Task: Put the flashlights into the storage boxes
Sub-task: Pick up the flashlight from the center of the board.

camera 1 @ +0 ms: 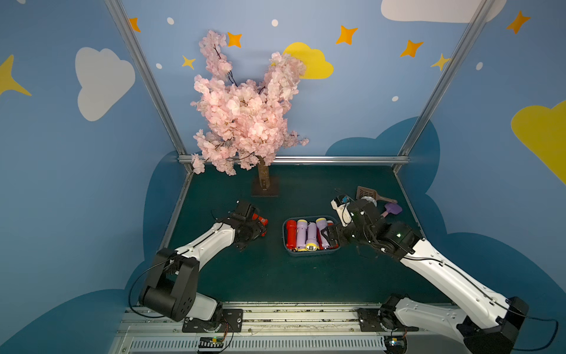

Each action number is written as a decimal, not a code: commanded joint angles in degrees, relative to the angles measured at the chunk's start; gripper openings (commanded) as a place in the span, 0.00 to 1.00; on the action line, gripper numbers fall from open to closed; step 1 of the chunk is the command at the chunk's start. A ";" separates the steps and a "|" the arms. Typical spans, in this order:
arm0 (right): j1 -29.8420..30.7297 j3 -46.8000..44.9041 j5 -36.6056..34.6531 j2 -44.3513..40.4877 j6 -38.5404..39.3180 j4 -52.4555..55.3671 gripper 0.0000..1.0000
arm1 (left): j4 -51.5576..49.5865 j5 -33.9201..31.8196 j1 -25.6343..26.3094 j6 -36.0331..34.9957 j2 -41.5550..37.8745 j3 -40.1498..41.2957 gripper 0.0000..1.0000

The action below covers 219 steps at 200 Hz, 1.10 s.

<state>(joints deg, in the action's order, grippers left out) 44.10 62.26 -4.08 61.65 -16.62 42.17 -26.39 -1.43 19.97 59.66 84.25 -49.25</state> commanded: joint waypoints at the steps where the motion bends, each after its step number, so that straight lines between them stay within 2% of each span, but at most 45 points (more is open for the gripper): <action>1: -0.68 -1.21 1.43 -1.55 -0.52 -0.42 0.89 | -0.26 -3.06 0.54 1.64 1.60 -2.66 0.93; 86: -2.85 -3.93 3.99 -4.06 -0.87 -2.01 0.89 | -3.19 -5.34 0.54 3.51 10.98 -8.44 0.86; 142: -5.13 -5.91 5.19 -6.25 -0.78 -2.07 0.89 | -4.96 -5.69 0.51 3.96 14.21 -11.17 0.81; 191: -6.73 -6.54 6.77 -7.07 -0.87 -2.27 0.89 | -6.56 -5.30 0.51 4.22 16.72 -13.33 0.75; 219: -6.96 -6.58 7.51 -6.80 -0.78 -2.48 0.89 | -6.66 -5.34 0.52 4.46 17.07 -13.15 0.67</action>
<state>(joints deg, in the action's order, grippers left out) 37.47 56.27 2.13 55.35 -17.12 40.51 -30.96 -6.24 20.43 63.51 100.33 -61.65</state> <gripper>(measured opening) 0.895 0.708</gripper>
